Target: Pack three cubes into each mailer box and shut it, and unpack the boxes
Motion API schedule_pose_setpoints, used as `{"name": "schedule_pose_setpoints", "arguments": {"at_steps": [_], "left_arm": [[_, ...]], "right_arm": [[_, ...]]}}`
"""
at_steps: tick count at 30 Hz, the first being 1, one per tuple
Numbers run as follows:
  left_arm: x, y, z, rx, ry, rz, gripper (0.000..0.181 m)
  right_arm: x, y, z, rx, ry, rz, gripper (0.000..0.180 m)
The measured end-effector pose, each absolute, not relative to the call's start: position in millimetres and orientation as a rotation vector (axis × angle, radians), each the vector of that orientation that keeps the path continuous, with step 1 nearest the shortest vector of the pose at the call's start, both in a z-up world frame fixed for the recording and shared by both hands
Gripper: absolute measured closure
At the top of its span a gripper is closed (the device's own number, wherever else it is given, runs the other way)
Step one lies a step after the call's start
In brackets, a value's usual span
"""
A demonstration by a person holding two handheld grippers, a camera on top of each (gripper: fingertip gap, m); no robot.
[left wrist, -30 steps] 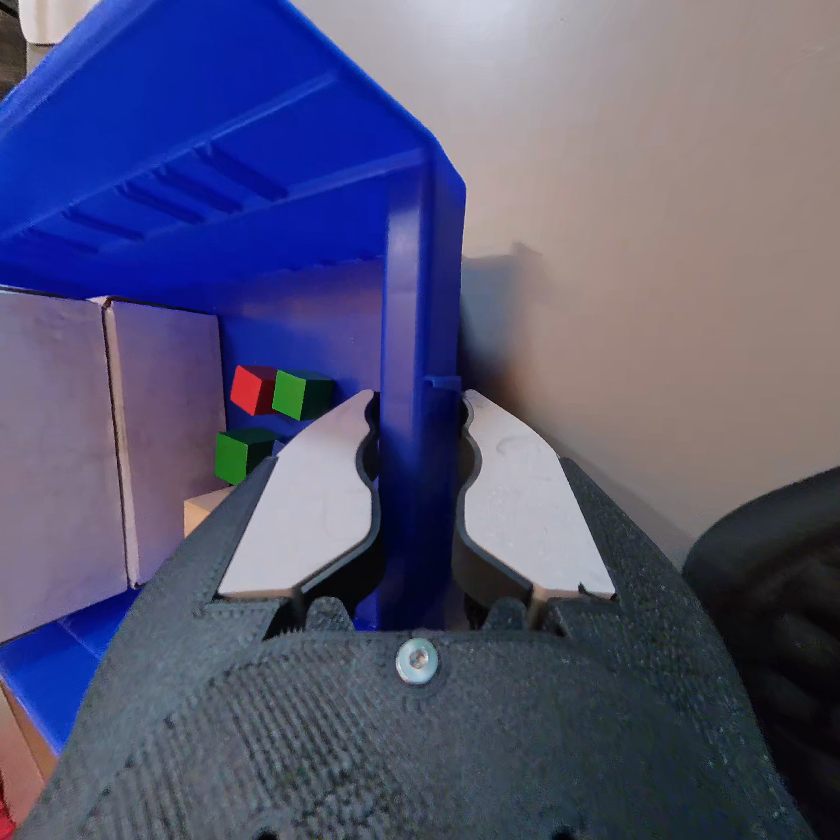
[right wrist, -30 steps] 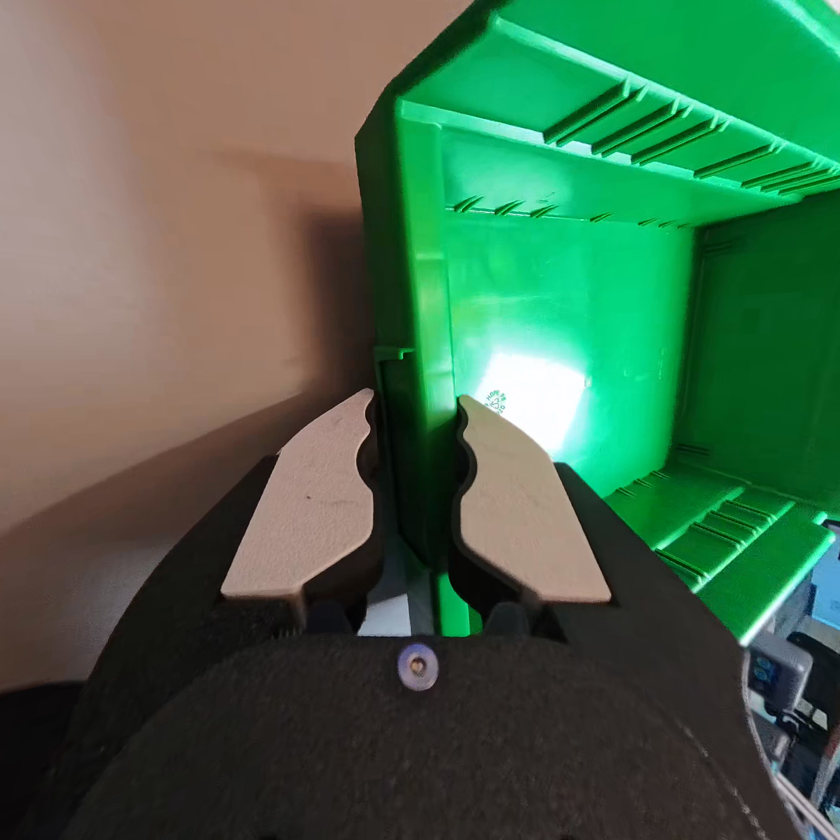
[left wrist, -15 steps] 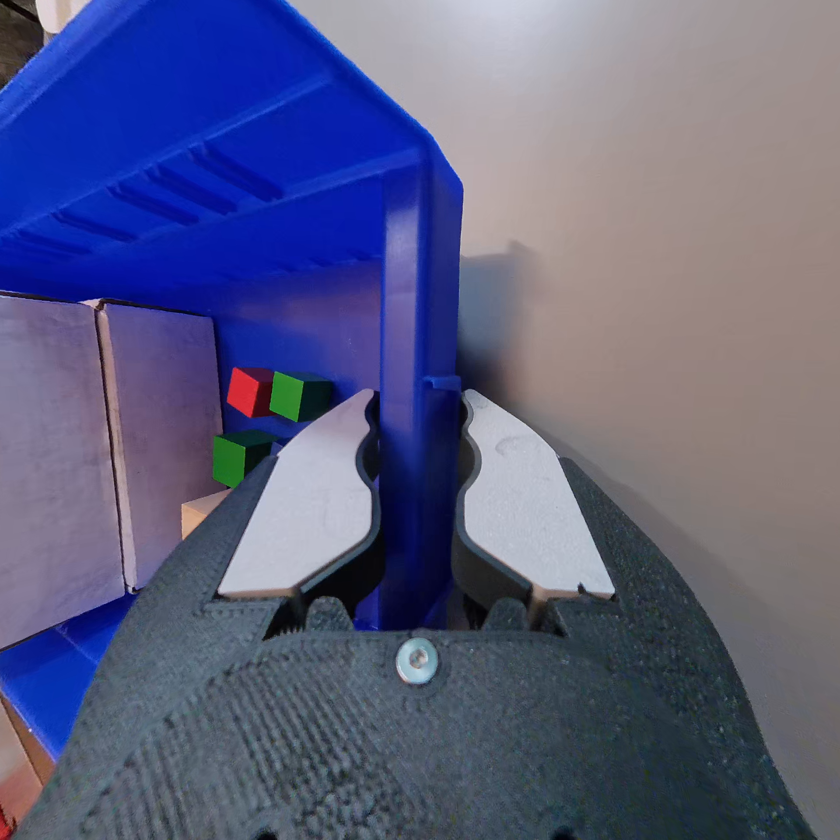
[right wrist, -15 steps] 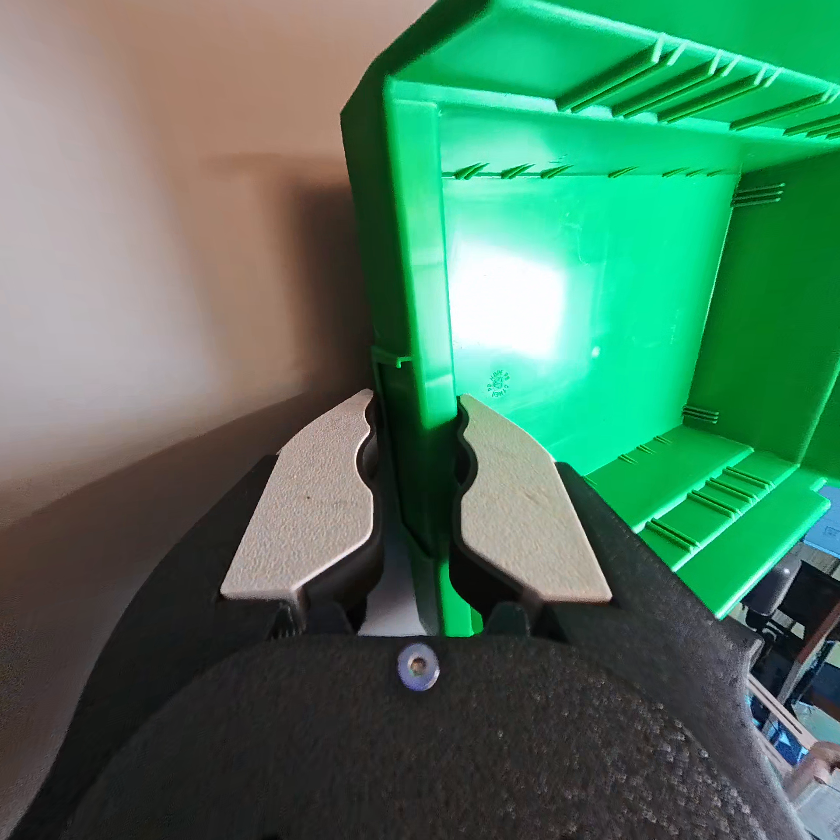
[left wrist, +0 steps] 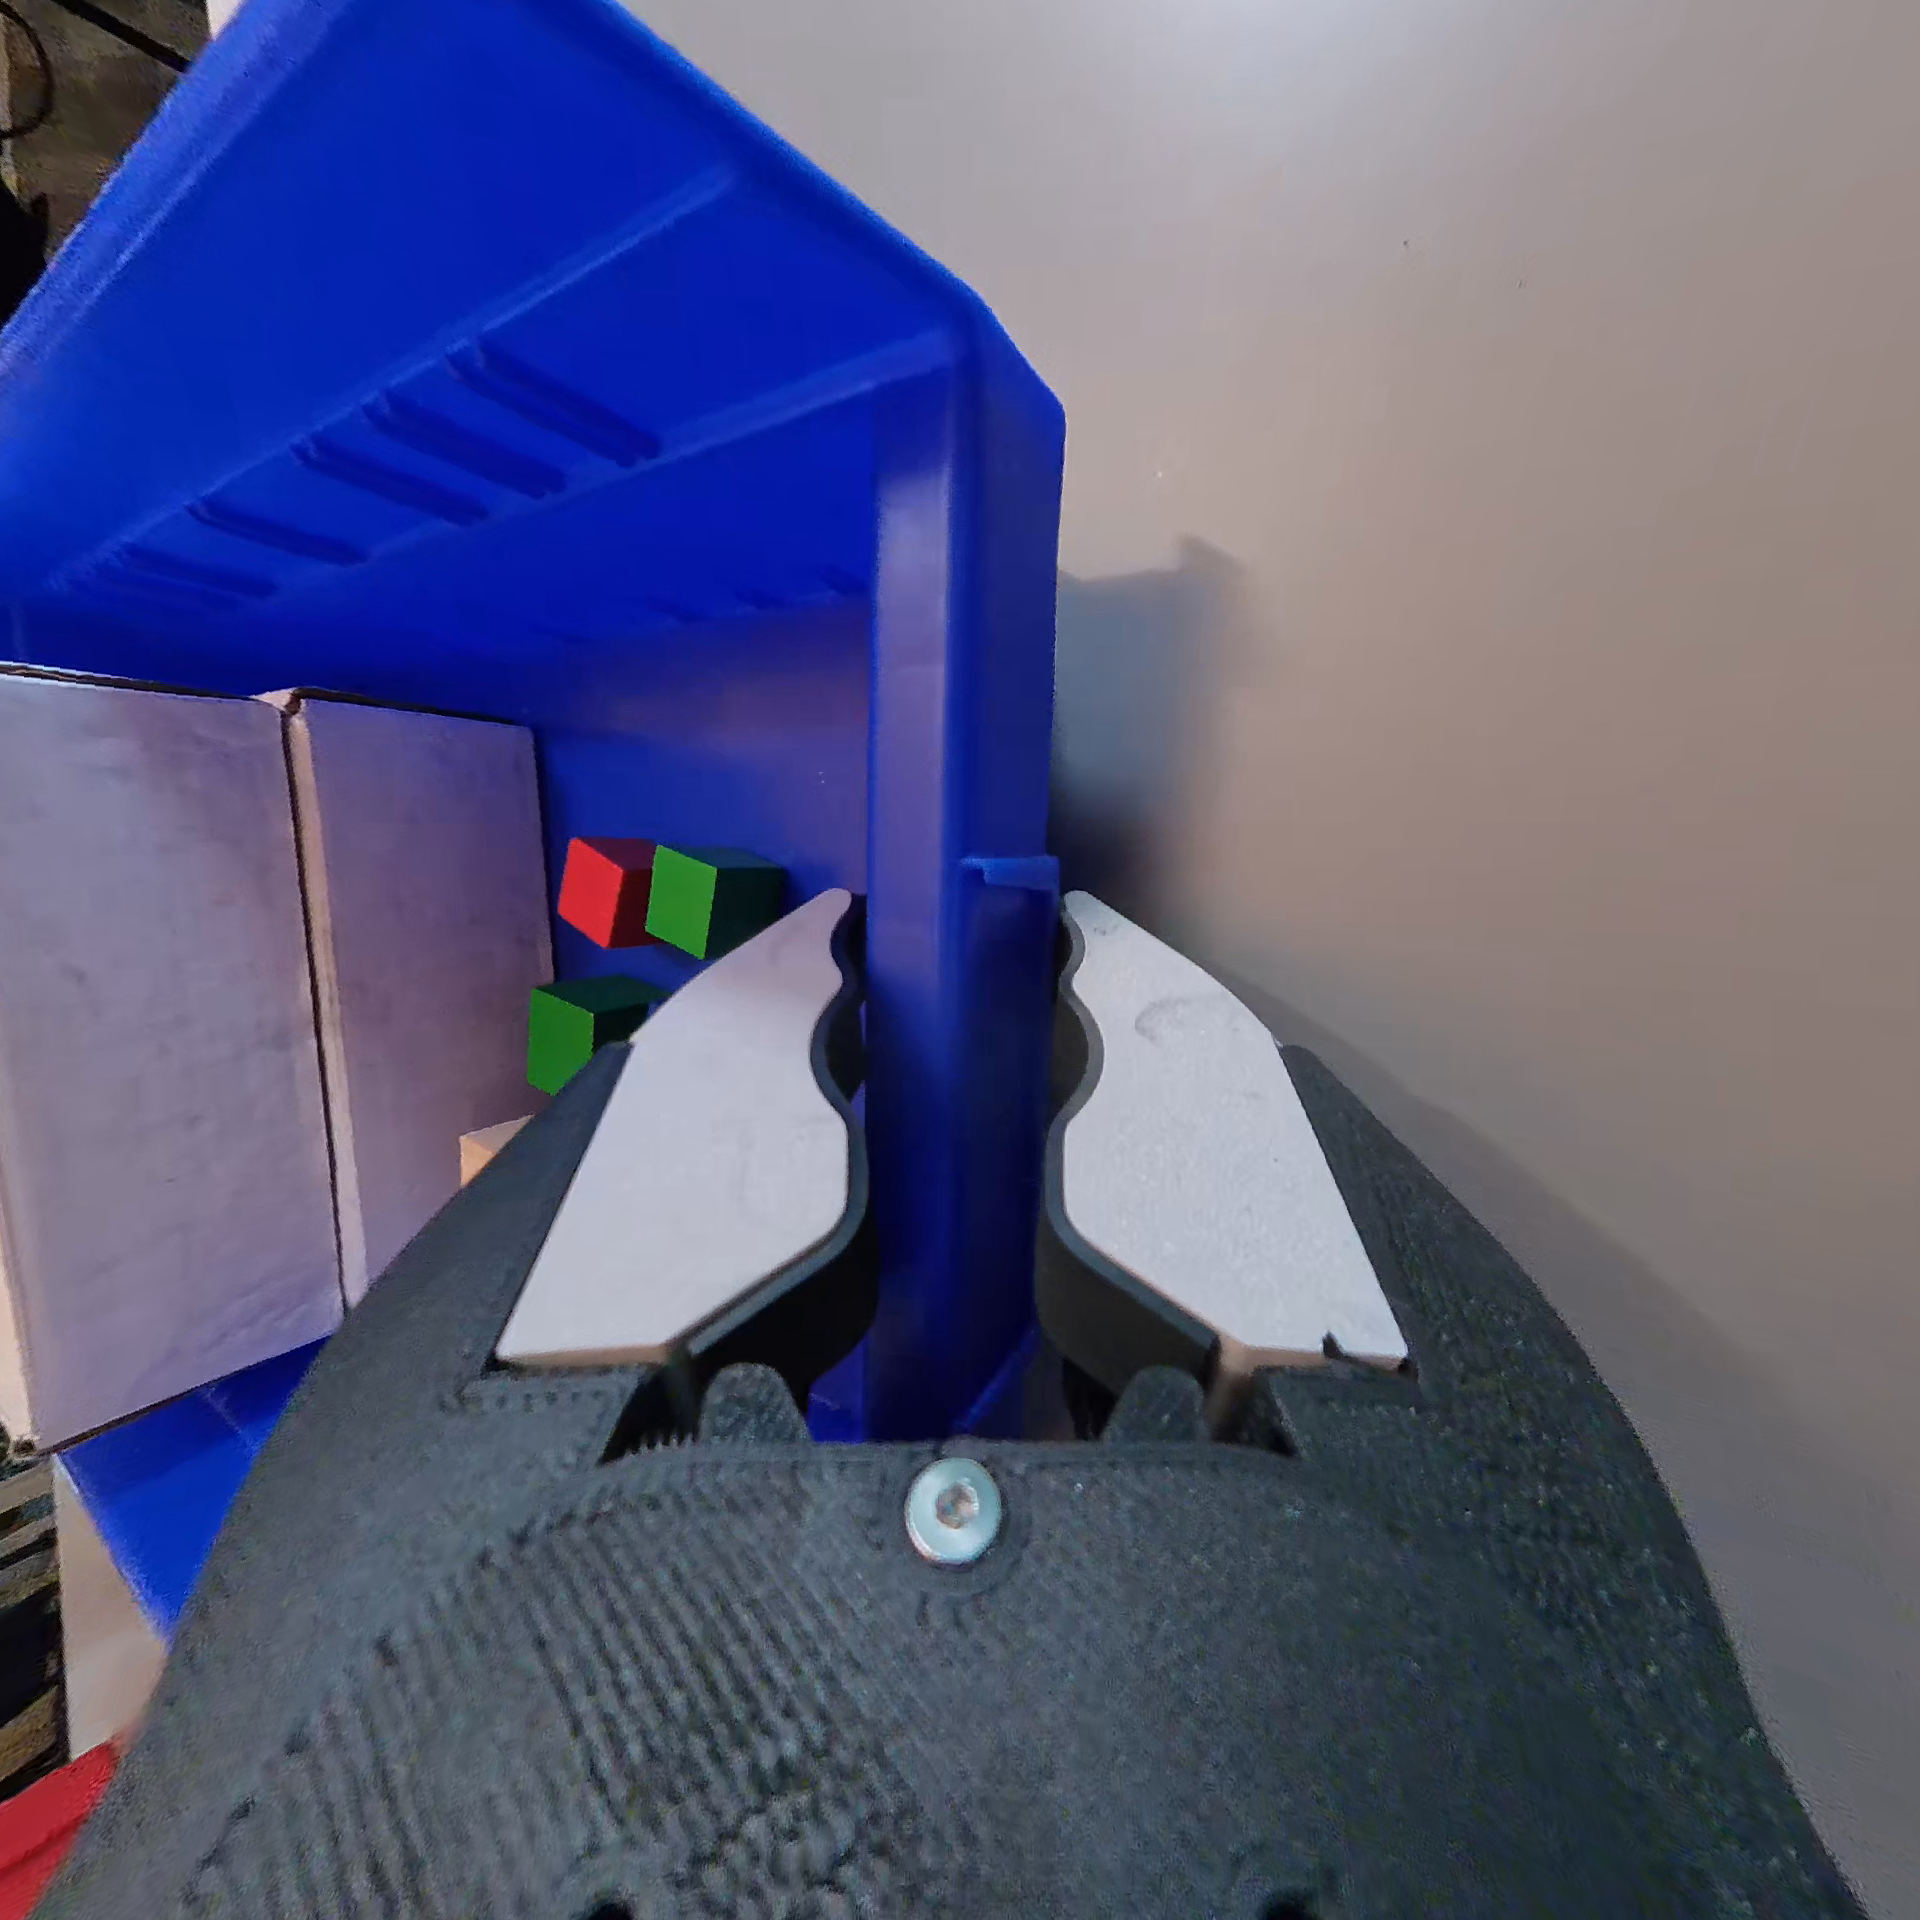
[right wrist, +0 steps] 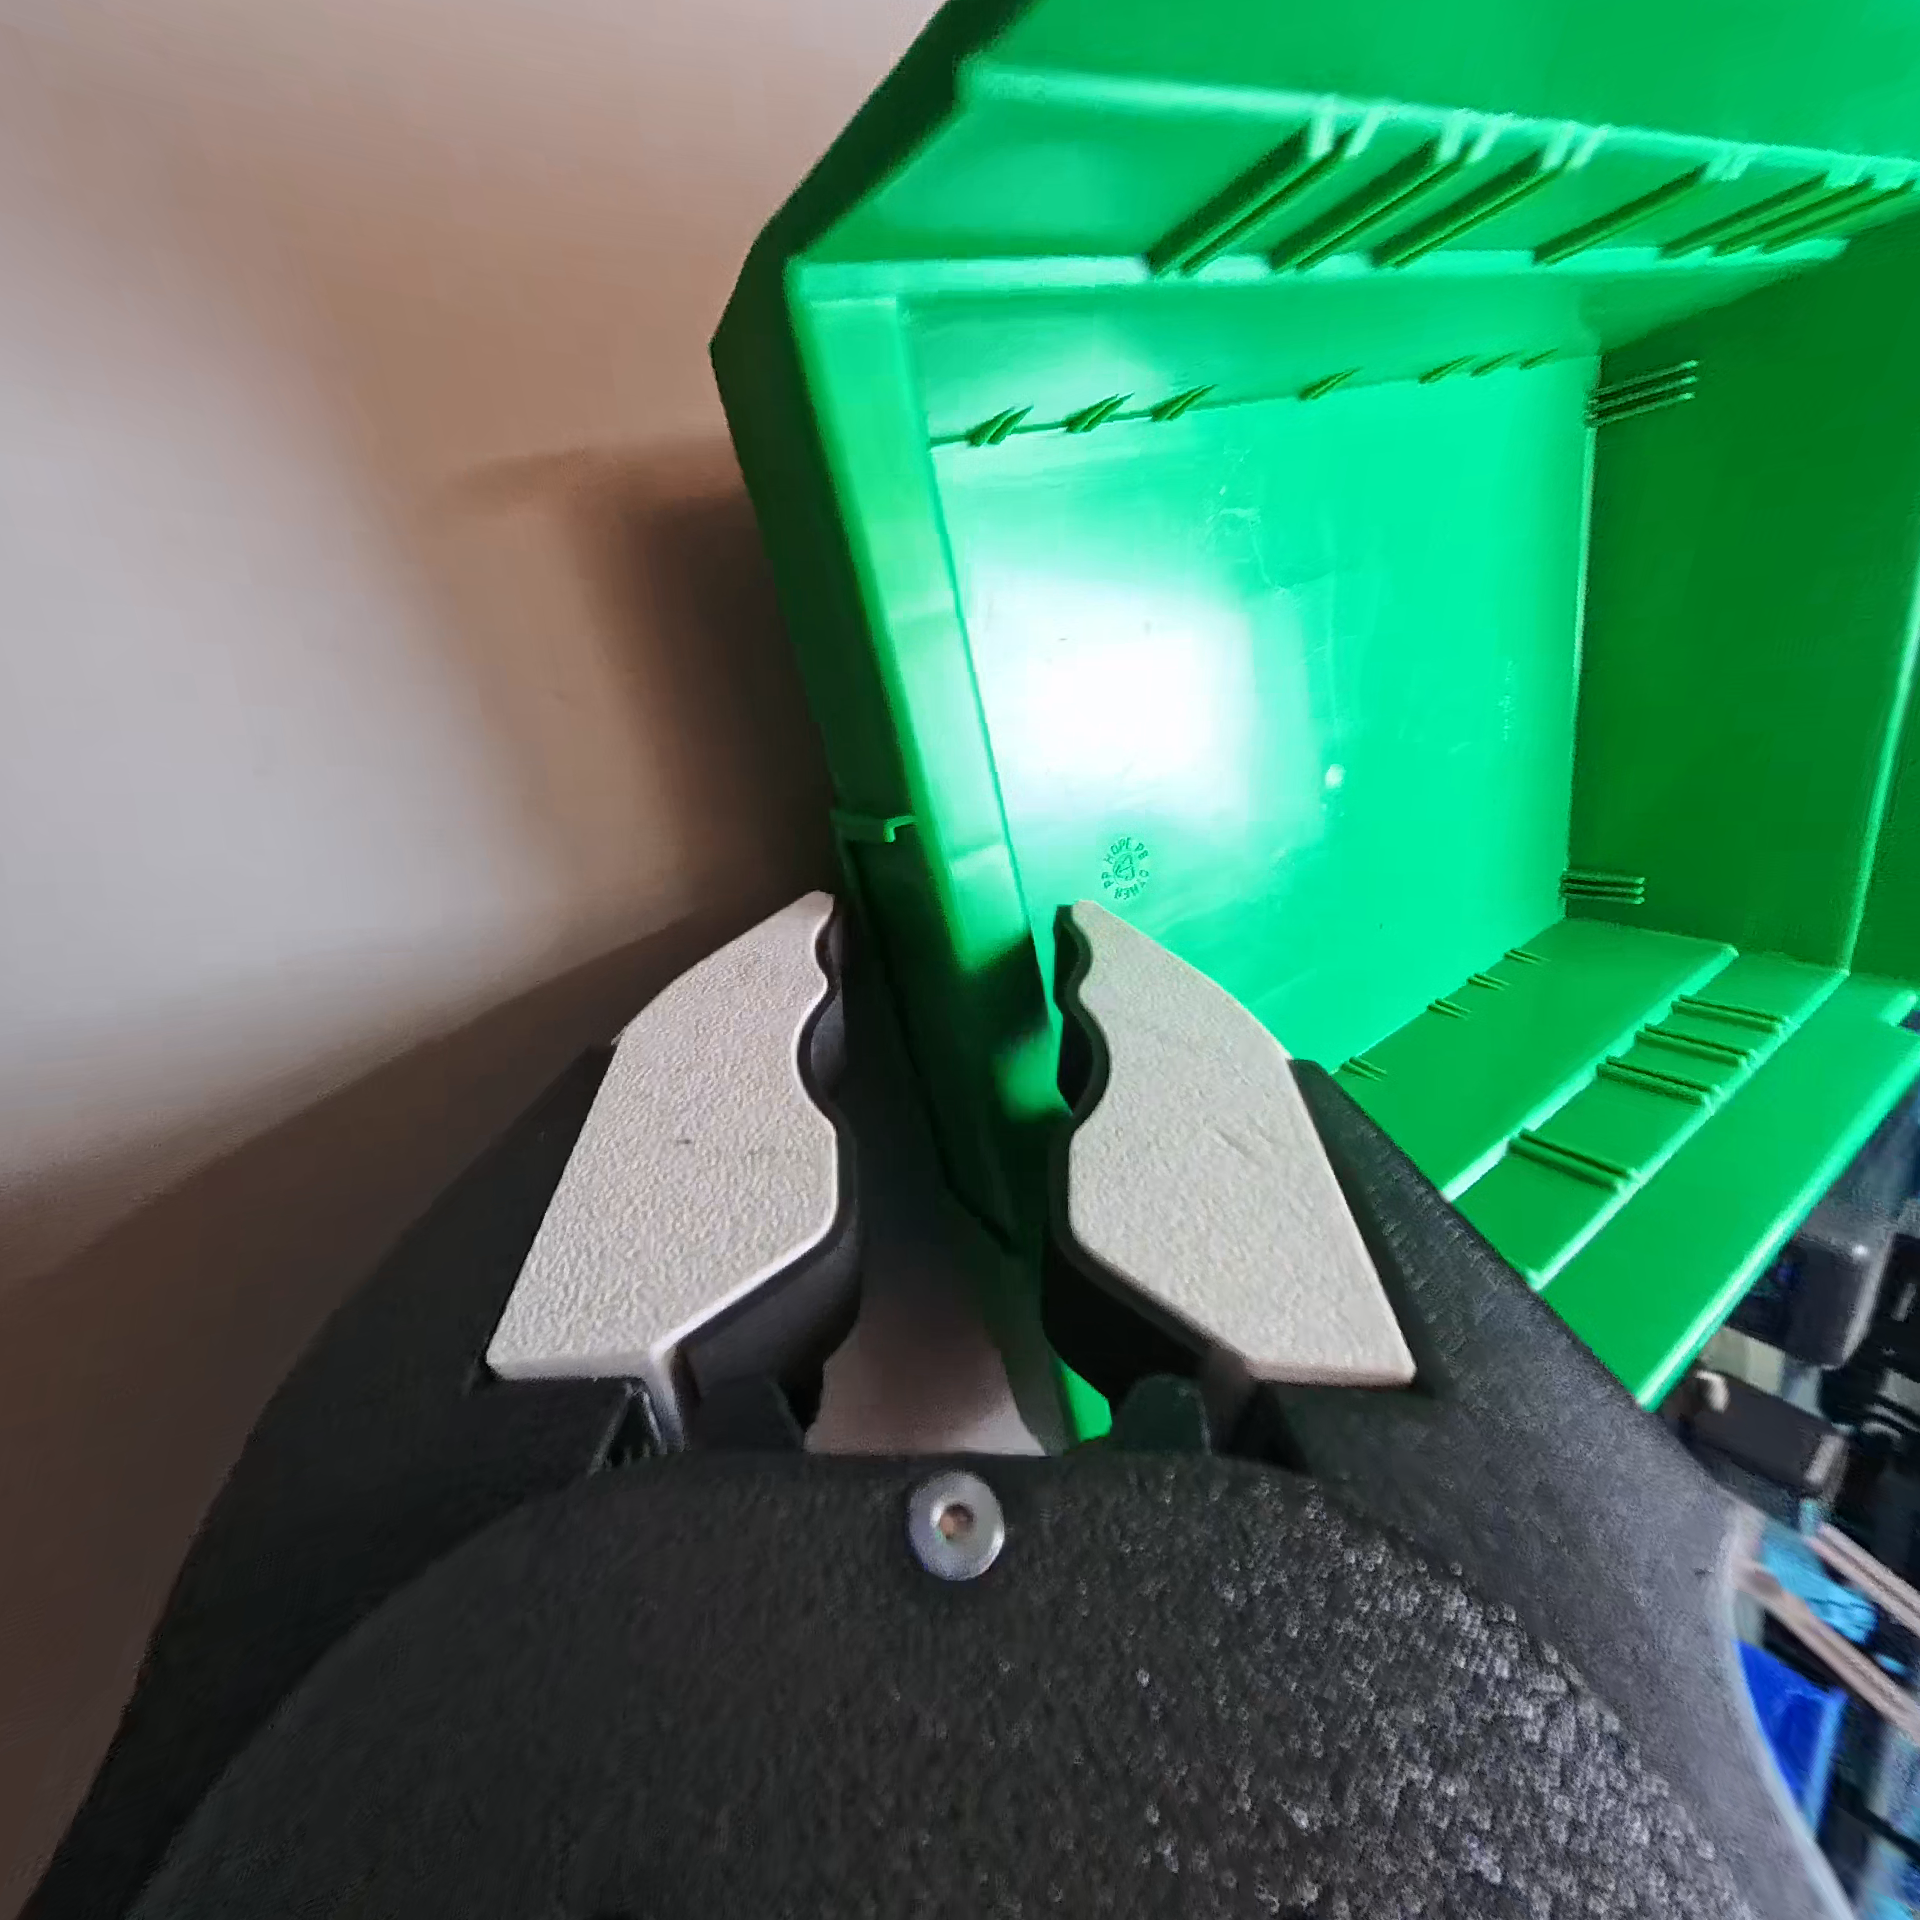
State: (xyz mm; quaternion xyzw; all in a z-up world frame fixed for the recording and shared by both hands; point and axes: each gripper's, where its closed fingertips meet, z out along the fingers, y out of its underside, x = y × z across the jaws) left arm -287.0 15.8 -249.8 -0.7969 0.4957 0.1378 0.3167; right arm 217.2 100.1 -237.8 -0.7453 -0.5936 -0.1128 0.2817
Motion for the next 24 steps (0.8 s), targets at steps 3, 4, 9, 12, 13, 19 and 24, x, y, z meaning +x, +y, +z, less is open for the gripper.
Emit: {"name": "schedule_pose_setpoints", "arguments": {"at_steps": [3, 4, 9, 12, 13, 19, 24], "left_arm": [[-284.3, 11.9, -245.3, -2.110, 1.278, 0.312, 0.140], [-278.6, 9.6, -237.1, -2.104, 1.238, 0.225, 0.136], [-286.8, 29.5, -142.7, -1.970, 0.909, -0.066, 0.122], [-329.2, 63.3, -106.4, -2.028, 0.839, 0.015, 0.105], [-346.7, 76.4, -102.1, -2.074, 0.840, 0.073, 0.101], [-404.8, 127.6, -122.6, -2.411, 1.008, 0.149, 0.081], [-434.2, 147.8, -160.4, -2.696, 1.112, 0.163, 0.062]], "right_arm": [[200.9, 89.1, -220.3, -1.952, -1.454, -0.159, 0.136], [190.7, 82.3, -211.9, -1.925, -1.392, -0.074, 0.136], [132.8, 45.2, -172.8, -1.770, -1.063, 0.381, 0.131], [102.7, 31.4, -167.2, -1.707, -0.989, 0.528, 0.130], [93.1, 27.9, -167.9, -1.694, -0.986, 0.564, 0.130], [59.9, 10.1, -186.4, -1.661, -1.072, 0.680, 0.132], [58.9, 0.7, -195.5, -1.662, -1.085, 0.755, 0.134]]}}
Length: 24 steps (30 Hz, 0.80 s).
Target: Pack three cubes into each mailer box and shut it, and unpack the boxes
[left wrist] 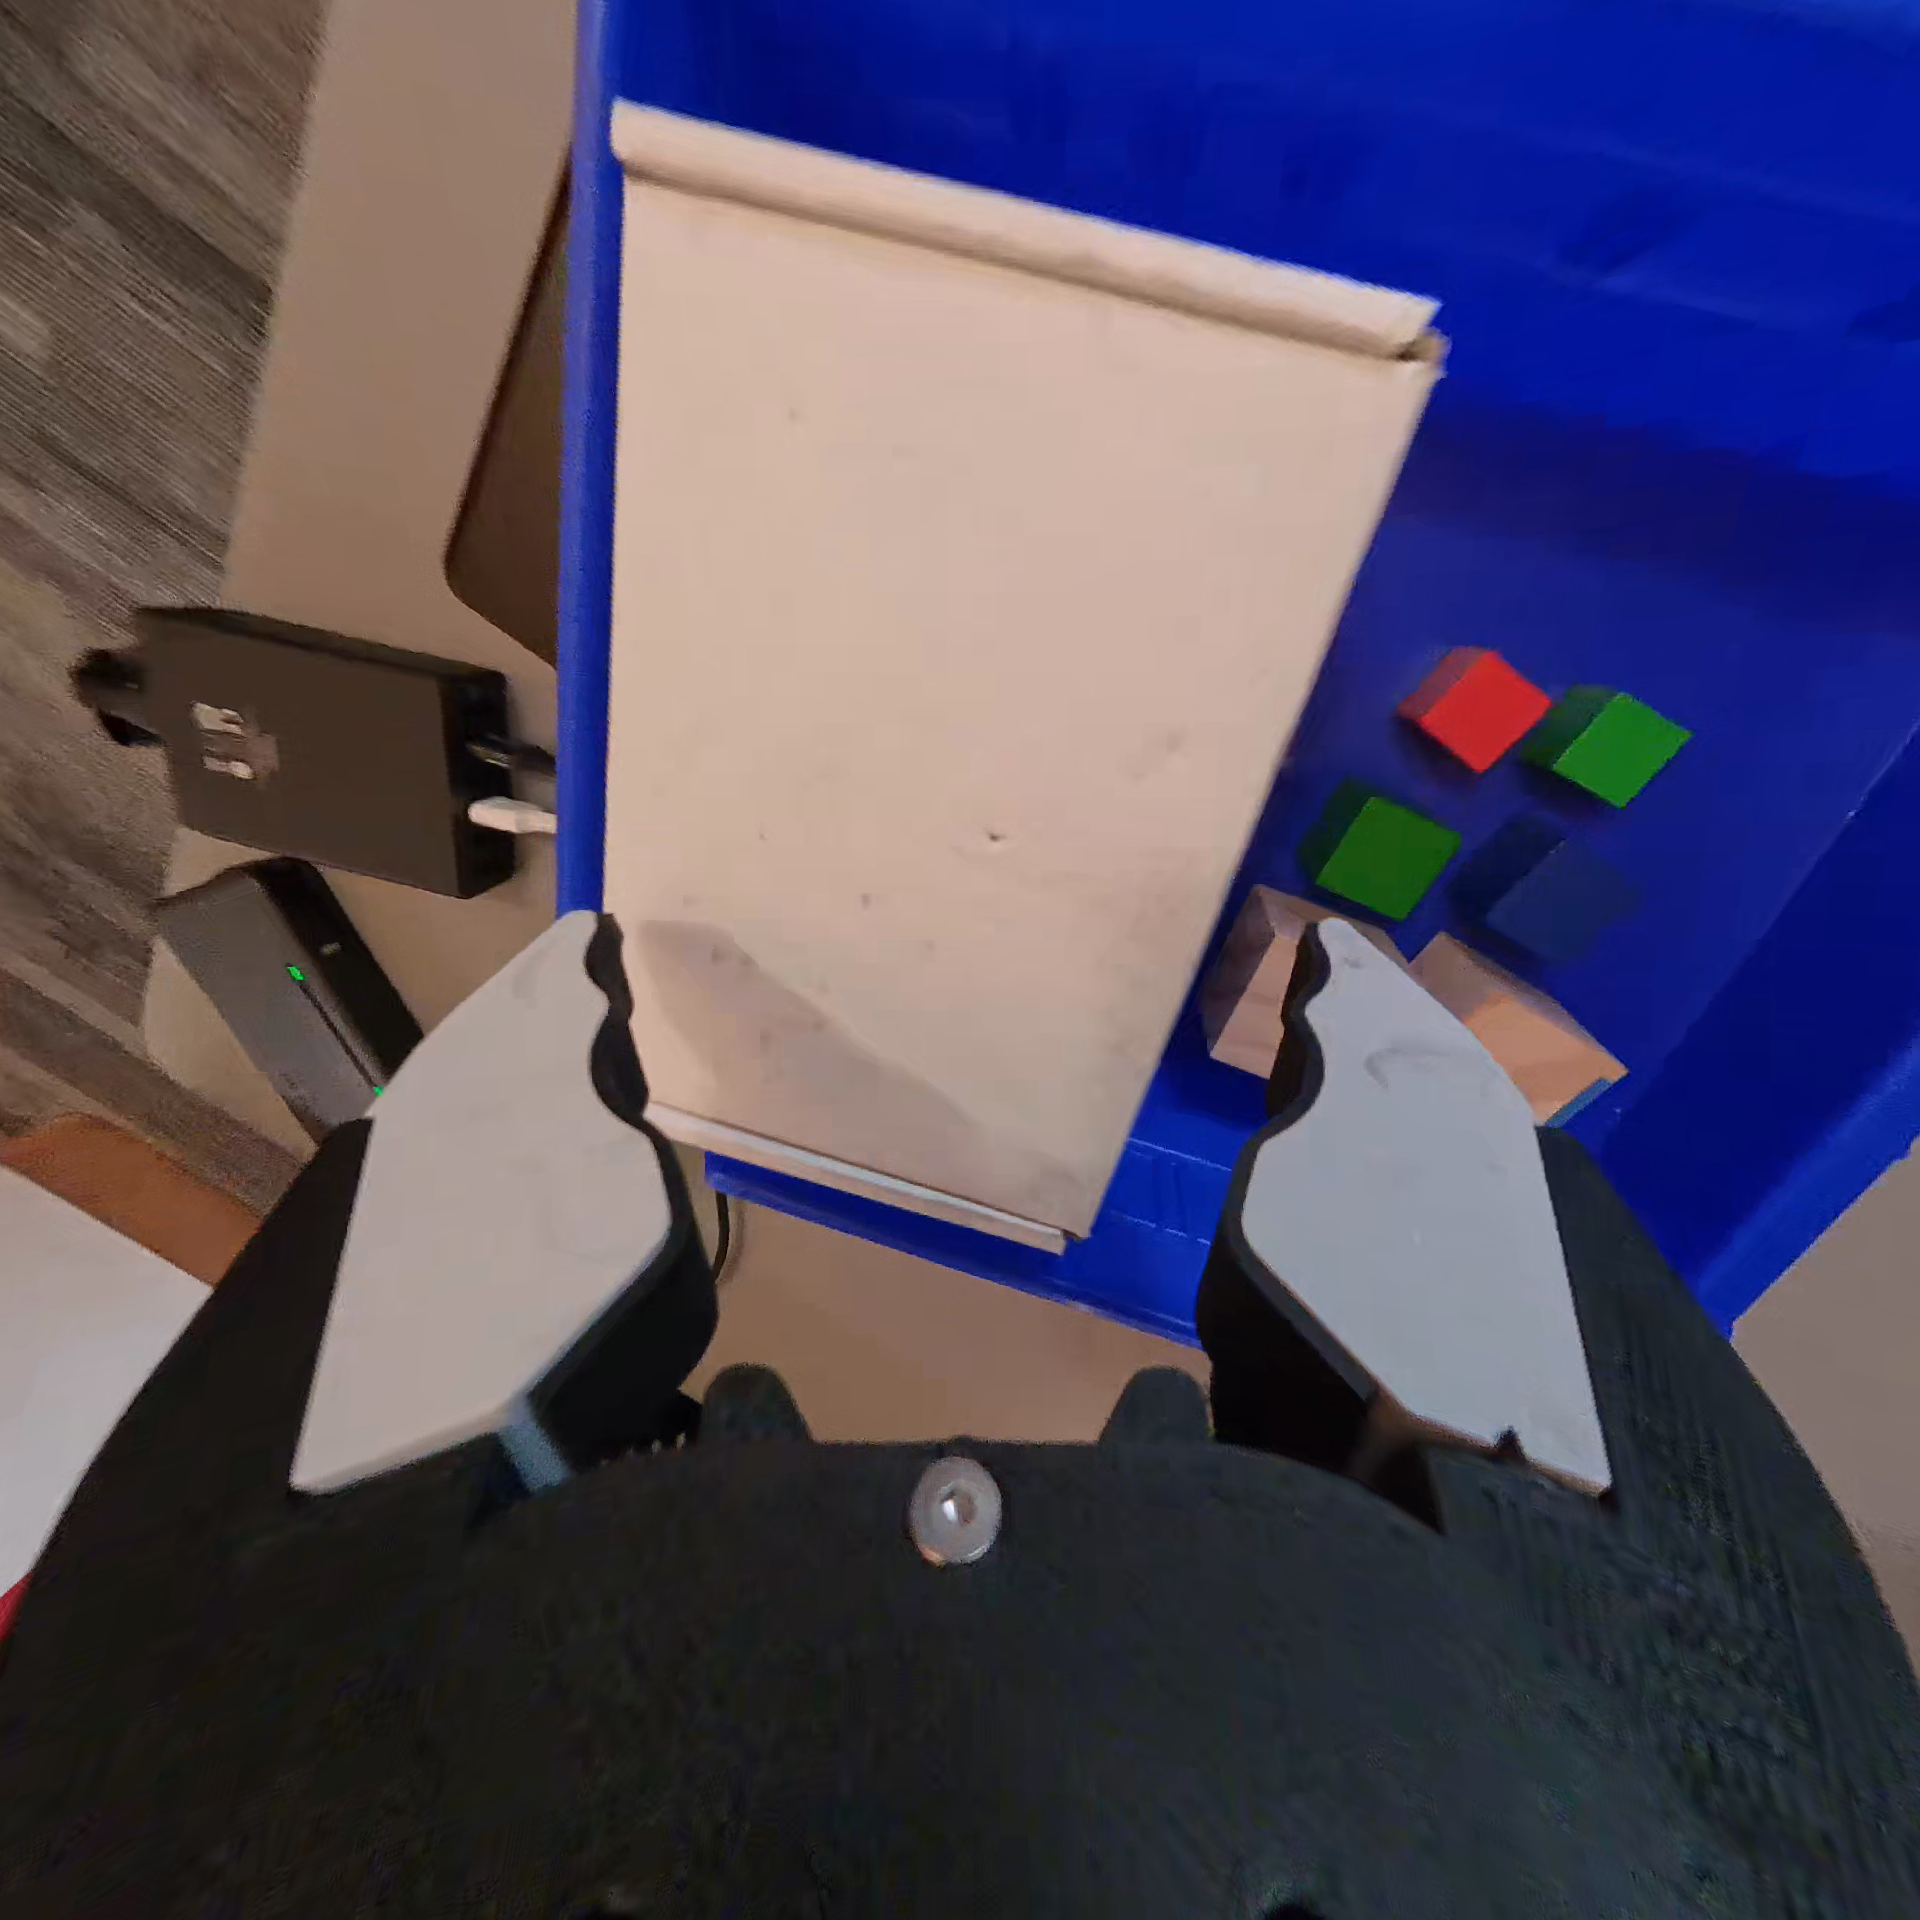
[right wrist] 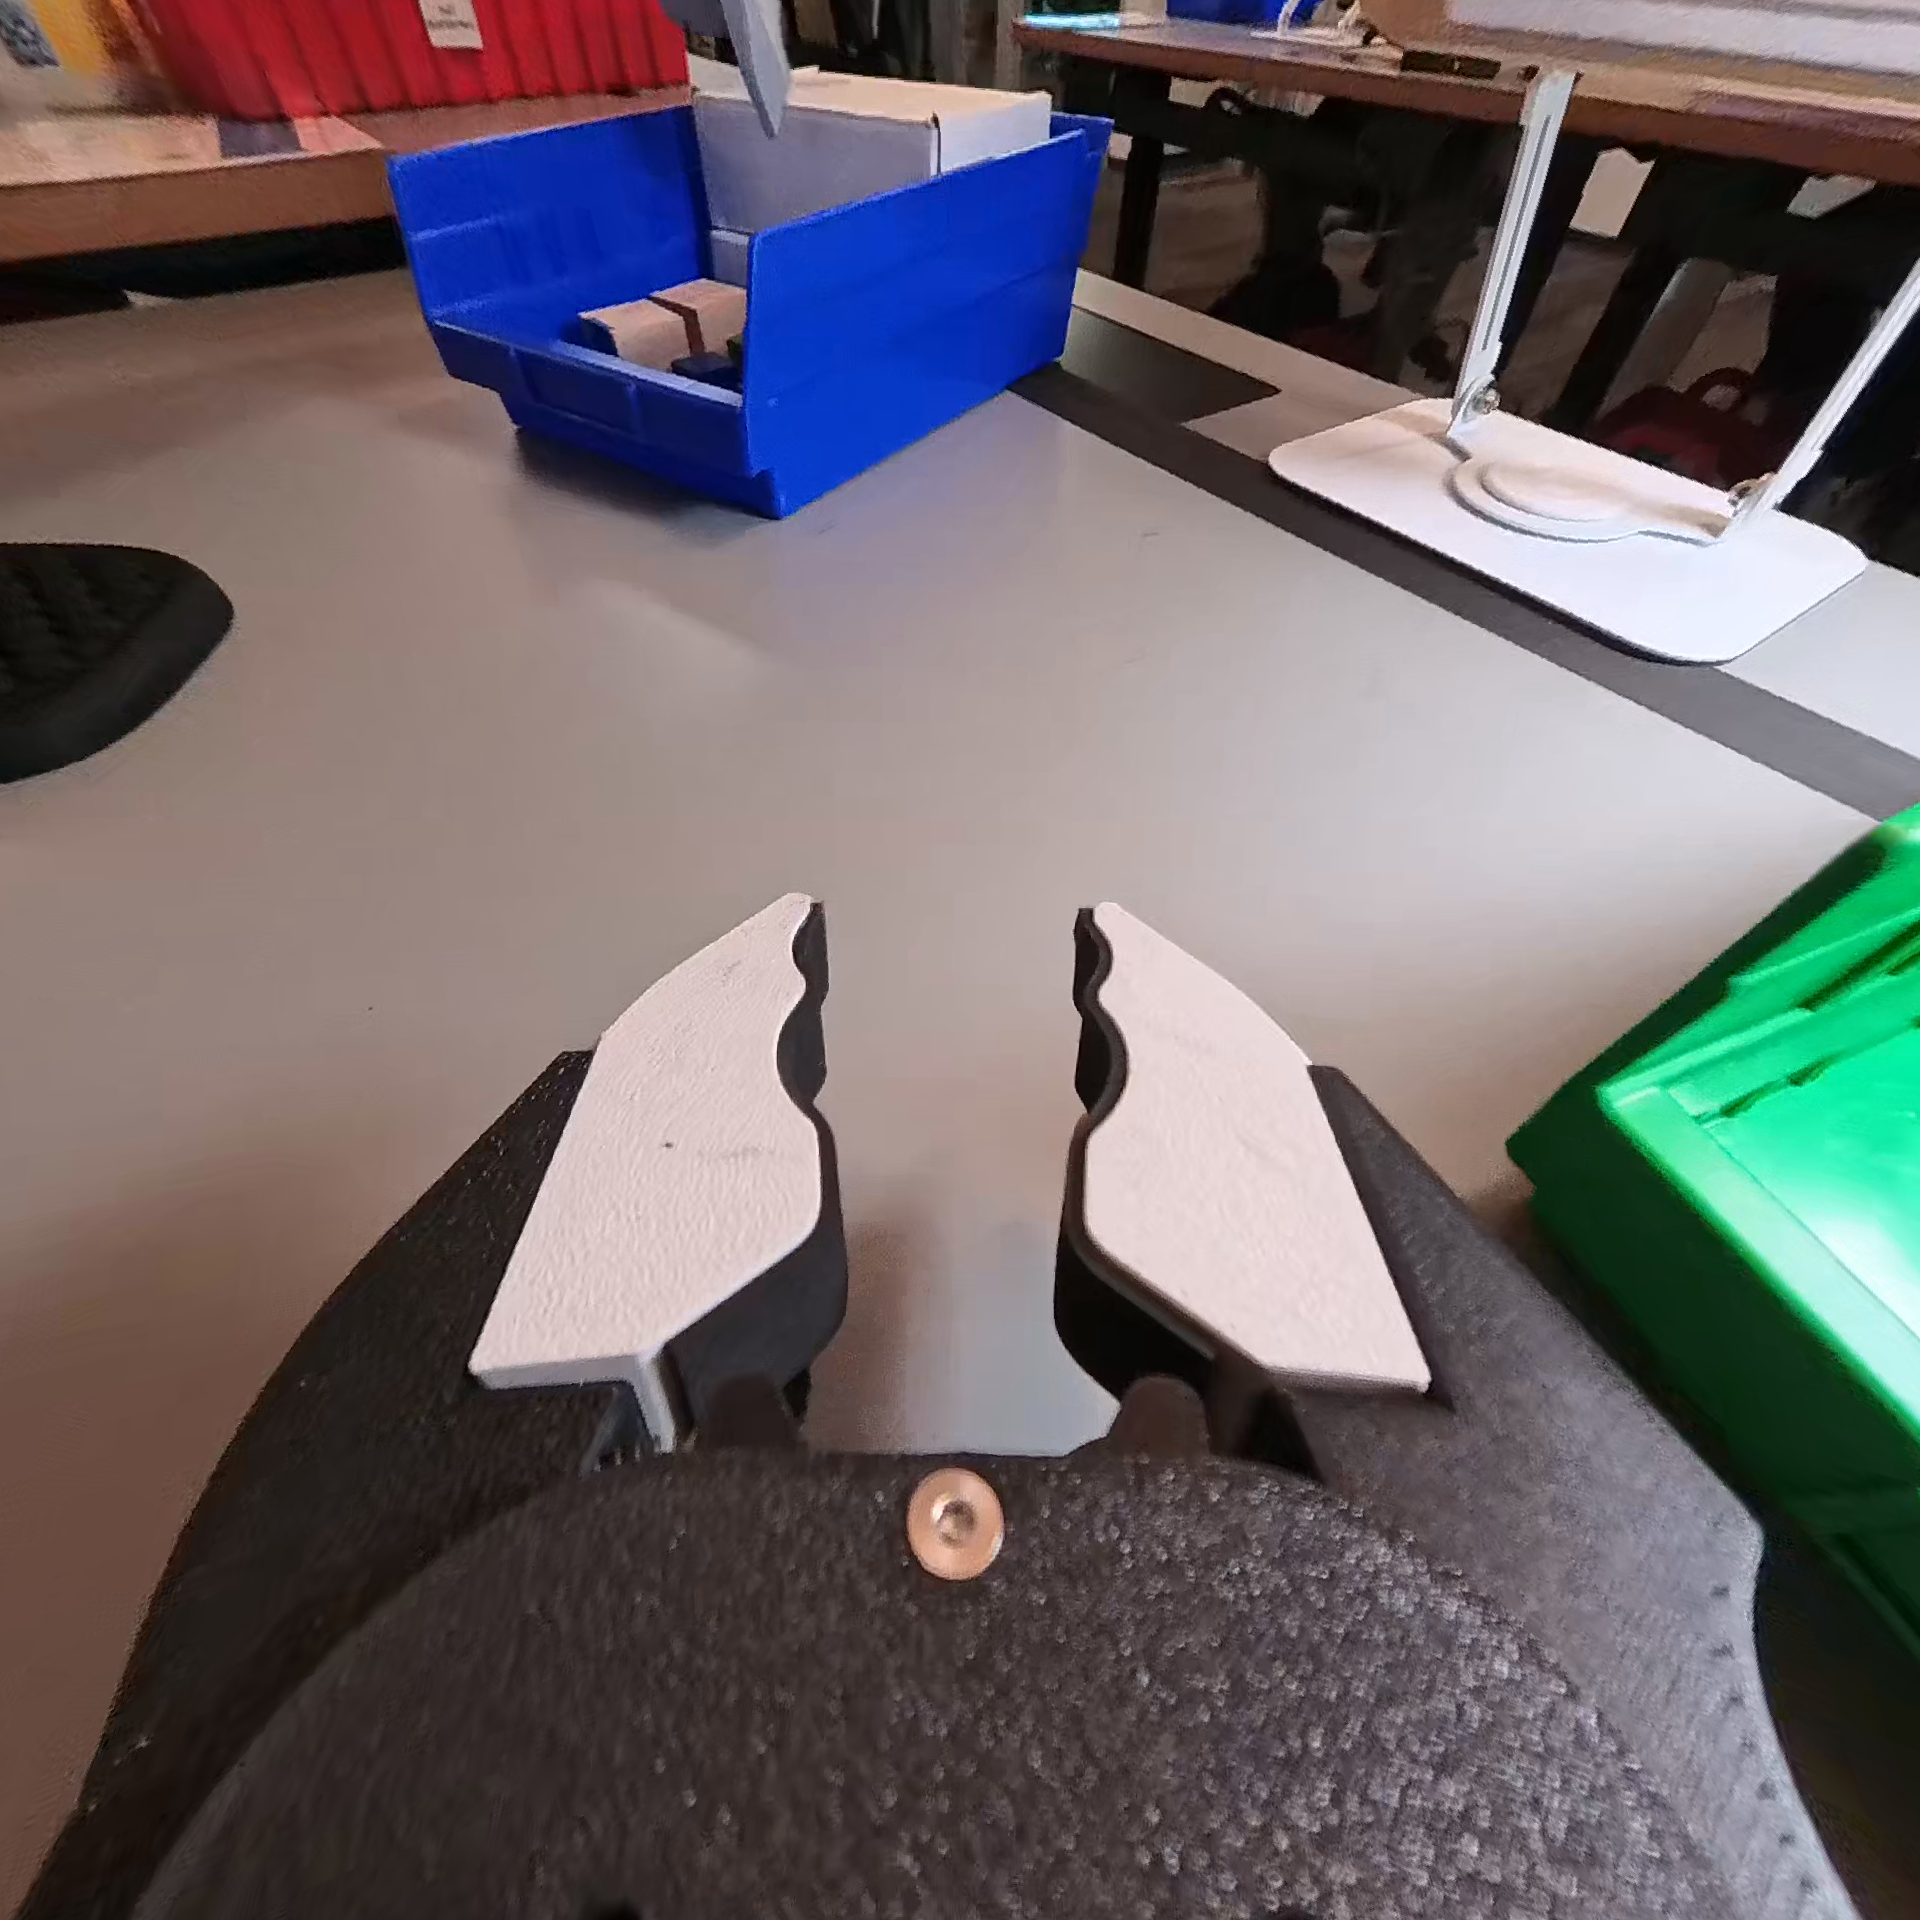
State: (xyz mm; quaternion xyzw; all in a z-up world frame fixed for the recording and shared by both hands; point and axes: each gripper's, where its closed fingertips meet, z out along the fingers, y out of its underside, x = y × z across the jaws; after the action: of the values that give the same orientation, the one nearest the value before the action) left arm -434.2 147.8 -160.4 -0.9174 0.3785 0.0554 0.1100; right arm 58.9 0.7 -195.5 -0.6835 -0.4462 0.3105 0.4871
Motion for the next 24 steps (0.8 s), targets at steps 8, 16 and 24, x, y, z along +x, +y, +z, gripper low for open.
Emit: {"name": "schedule_pose_setpoints", "arguments": {"at_steps": [8, 16, 24], "left_arm": [[-445.1, 158.6, -180.2, -2.809, 1.212, 0.174, 0.057], [-441.9, 145.3, -180.5, -2.762, 1.258, 0.268, 0.059], [-416.4, 123.3, -122.1, -2.571, 1.181, 0.226, 0.060]], "right_arm": [[63.3, 3.0, -199.6, -1.687, -1.076, 0.776, 0.137], [61.2, -3.3, -197.6, -1.667, -1.089, 0.777, 0.139], [57.8, -14.2, -188.9, -1.613, -1.116, 0.758, 0.140]]}}
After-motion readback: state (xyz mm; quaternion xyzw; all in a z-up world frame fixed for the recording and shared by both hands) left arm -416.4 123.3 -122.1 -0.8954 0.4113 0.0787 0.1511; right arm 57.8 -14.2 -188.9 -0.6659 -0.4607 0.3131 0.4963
